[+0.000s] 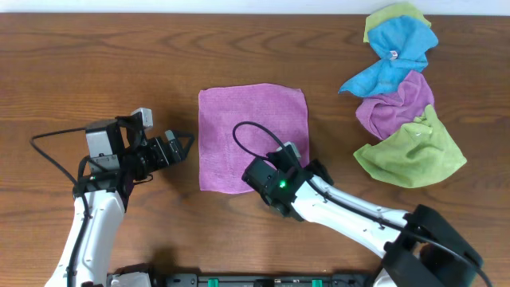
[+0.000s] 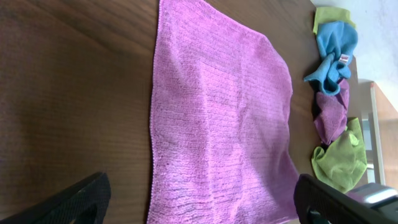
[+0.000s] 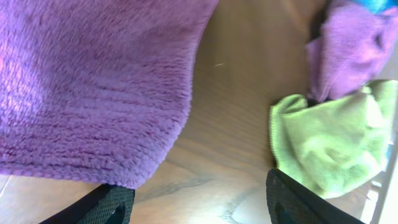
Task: Fold the cloth
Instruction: 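Position both grippers at the near edge of the purple cloth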
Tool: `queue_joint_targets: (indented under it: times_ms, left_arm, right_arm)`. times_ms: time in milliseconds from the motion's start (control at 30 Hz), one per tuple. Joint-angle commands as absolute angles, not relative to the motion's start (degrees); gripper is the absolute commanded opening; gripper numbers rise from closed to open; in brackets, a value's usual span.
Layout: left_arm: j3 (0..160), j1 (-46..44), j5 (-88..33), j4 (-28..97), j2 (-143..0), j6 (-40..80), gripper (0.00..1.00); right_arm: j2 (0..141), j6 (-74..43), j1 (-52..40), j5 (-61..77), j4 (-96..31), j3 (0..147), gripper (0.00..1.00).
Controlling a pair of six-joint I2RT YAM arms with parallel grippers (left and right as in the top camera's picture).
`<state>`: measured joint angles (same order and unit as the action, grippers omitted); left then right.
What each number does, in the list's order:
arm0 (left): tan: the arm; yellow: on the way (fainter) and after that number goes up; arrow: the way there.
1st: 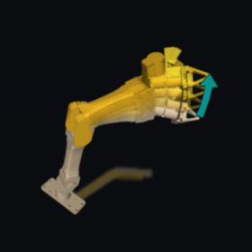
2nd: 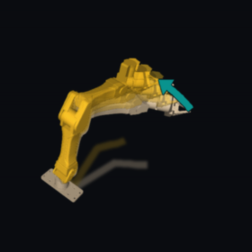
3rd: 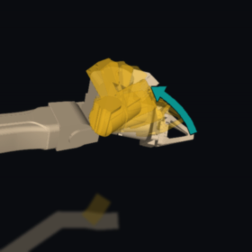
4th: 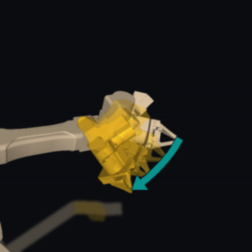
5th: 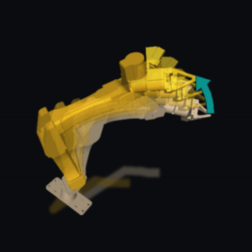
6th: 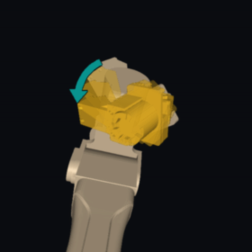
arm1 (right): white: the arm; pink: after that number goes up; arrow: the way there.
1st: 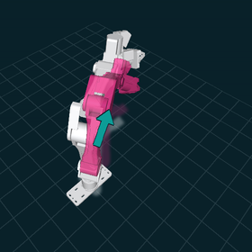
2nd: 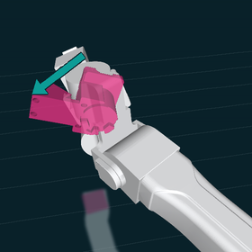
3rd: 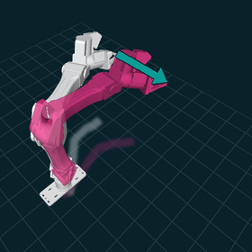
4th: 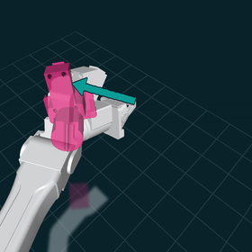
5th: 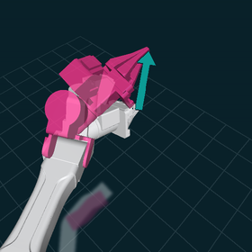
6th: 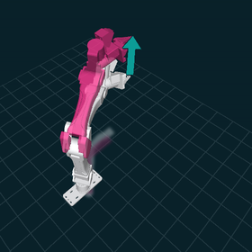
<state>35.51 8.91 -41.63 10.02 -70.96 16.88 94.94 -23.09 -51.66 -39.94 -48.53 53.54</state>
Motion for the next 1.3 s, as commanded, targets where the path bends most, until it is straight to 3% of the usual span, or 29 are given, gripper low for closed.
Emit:
queue_joint_targets:
  times_ms: [0, 233, 400, 567, 800, 1000, 1133, 1267]
  left_arm:
    - [36.53, 9.08, -41.76, 10.09, -70.37, 16.64, 0.95]
    - [36.53, 9.08, -41.45, 10.26, -70.37, 16.21, 0.95]
    - [36.53, 9.06, -41.36, 10.31, -70.37, 15.97, 0.95]
    - [36.53, 8.93, -41.34, 11.88, -70.37, 14.33, 0.95]
    - [36.53, 5.67, -38.22, 18.13, -70.37, 8.95, 0.96]
    - [38.09, -6.11, -27.09, 20.34, -70.37, 8.8, 0.96]
    - [42.26, -15.07, -10.31, 27.83, -70.37, 8.8, 0.96]
    - [44.58, -21.76, 2.09, 33.8, -70.37, 10.68, 0.95]
  right_arm:
    - [95.26, -27.44, -51.18, -45.58, -49.89, 54.76, 0.68]
    - [95.26, -27.38, -51.4, -51.7, -54.26, 54.76, 0.68]
    - [95.26, -27.31, -51.4, -54.22, -57.95, 54.76, 0.74]
    - [95.26, -32.08, -51.27, -49.3, -57.84, 54.76, 0.77]
    - [94.41, -37.69, -45.91, -33.91, -57.17, 55.51, 0.68]
    - [88.82, -33.82, -37.69, -25.91, -55.64, 55.51, 0.63]
    - [83.66, -27.49, -30.74, -13.32, -51.62, 55.51, 0.63]
    - [81.17, -22.02, -23.97, -0.99, -48.03, 55.48, 0.56]
